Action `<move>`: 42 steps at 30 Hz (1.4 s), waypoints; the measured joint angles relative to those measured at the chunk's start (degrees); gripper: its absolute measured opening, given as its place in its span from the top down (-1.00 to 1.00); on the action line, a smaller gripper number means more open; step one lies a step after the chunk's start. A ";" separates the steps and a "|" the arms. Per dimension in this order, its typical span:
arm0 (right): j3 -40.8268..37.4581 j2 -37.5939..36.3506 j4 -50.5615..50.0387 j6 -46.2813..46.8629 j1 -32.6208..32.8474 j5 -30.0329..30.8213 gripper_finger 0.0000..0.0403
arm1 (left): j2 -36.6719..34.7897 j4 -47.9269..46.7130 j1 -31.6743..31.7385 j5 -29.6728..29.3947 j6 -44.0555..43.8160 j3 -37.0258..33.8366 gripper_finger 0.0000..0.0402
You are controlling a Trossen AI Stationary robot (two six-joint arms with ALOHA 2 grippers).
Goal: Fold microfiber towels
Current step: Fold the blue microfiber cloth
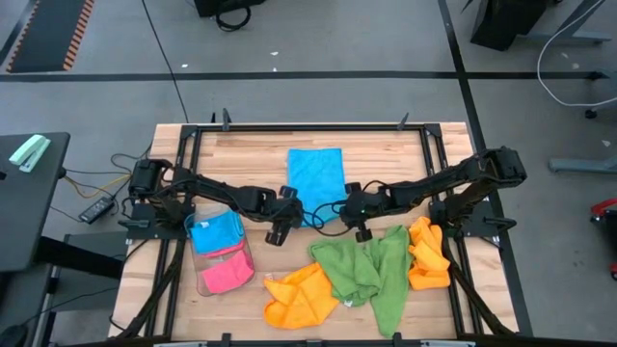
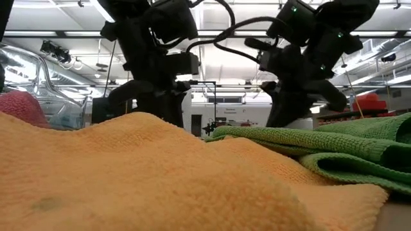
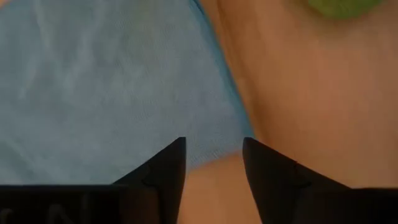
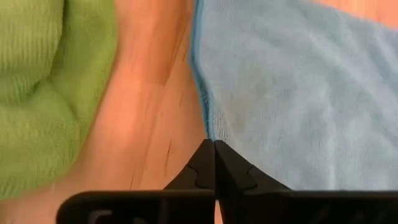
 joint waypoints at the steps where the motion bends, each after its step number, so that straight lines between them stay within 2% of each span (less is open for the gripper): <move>1: 0.00 0.00 -0.44 0.59 0.00 0.00 0.99 | 0.07 0.07 -0.33 0.21 -0.55 -0.22 0.09; 5: 0.00 0.22 -1.08 1.98 -0.02 0.00 0.99 | 0.39 0.92 -2.42 -0.08 4.52 -2.66 -0.06; 8: 0.00 0.46 -0.90 1.89 0.00 -0.04 0.99 | 0.39 8.63 -4.21 -5.57 9.94 -6.10 -0.10; 11: 0.00 0.48 -0.70 1.59 -0.02 -0.04 0.99 | 0.39 15.99 -5.38 -11.35 14.09 -9.27 -0.10; 16: 0.00 0.48 -0.51 1.54 0.00 -0.59 0.99 | 0.42 22.98 -5.53 -11.97 19.17 -13.01 -0.03; 22: 0.00 0.48 -0.25 2.30 0.00 -1.61 0.99 | 0.46 27.55 -5.09 -9.79 19.39 -14.31 0.15; 27: 0.00 0.48 0.04 3.19 0.02 -1.79 0.99 | 1.59 28.47 -5.15 -8.38 19.49 -14.33 0.37; 29: 0.00 0.48 0.04 3.67 0.02 -1.94 0.99 | 2.26 28.65 -5.17 -7.46 19.55 -14.22 0.50; 33: 0.01 0.48 -0.18 5.10 0.02 -3.09 0.99 | 2.70 28.44 -5.47 -6.35 17.44 -14.22 0.90; 37: 0.02 0.48 -1.42 6.68 0.06 -4.25 0.94 | 1.77 27.92 -4.93 -5.52 12.12 -14.31 0.90; 42: 0.02 0.48 -1.95 8.81 0.15 -4.75 0.70 | 1.62 26.36 -4.74 -5.64 6.08 -13.07 0.95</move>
